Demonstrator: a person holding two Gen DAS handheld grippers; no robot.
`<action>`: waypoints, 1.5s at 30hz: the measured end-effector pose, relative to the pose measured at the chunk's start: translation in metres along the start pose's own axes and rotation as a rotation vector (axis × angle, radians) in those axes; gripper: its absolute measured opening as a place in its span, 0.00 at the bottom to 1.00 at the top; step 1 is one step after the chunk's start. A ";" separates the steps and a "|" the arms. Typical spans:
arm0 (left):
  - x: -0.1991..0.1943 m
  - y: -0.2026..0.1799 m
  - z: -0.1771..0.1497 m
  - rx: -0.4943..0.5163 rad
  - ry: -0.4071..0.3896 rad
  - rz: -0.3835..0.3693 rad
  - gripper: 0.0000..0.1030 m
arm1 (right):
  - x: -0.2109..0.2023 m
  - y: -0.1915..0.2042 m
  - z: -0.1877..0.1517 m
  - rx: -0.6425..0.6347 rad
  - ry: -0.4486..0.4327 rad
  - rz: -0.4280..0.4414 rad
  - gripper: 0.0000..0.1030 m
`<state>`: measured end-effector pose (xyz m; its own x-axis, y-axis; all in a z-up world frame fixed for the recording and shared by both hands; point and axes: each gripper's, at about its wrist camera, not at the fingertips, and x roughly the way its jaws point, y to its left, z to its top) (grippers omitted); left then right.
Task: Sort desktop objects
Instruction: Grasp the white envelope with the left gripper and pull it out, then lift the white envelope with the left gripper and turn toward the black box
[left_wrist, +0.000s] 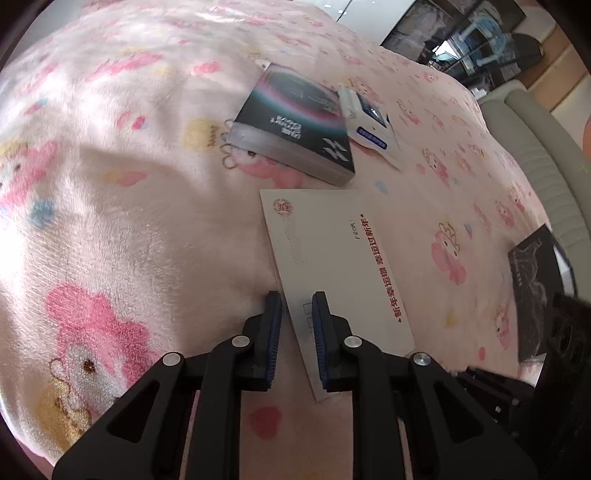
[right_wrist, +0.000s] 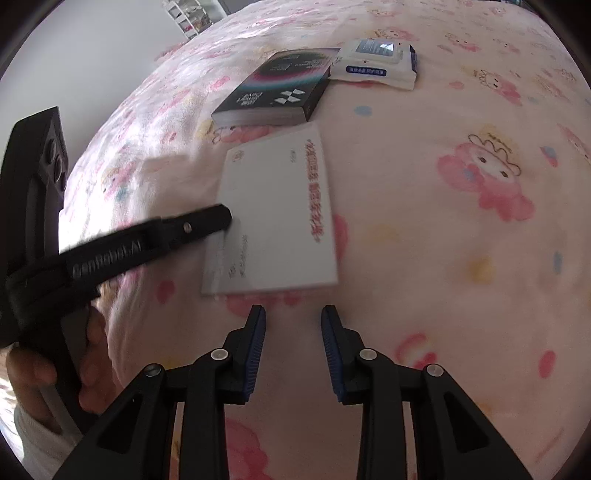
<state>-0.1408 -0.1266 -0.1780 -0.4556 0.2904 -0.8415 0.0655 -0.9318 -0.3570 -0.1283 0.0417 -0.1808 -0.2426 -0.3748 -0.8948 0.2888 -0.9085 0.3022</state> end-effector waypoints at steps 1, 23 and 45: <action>-0.001 -0.001 -0.002 0.005 -0.006 0.010 0.08 | 0.001 -0.001 0.002 0.003 -0.006 -0.004 0.27; -0.004 -0.005 -0.014 -0.059 0.020 -0.031 0.10 | -0.020 -0.041 0.001 0.212 -0.058 0.063 0.47; 0.027 -0.013 0.051 0.041 -0.019 0.045 0.42 | -0.018 -0.054 0.011 0.229 -0.104 0.098 0.32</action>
<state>-0.1988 -0.1174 -0.1749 -0.4695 0.2441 -0.8485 0.0501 -0.9521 -0.3016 -0.1499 0.0958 -0.1773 -0.3216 -0.4690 -0.8226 0.1016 -0.8808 0.4624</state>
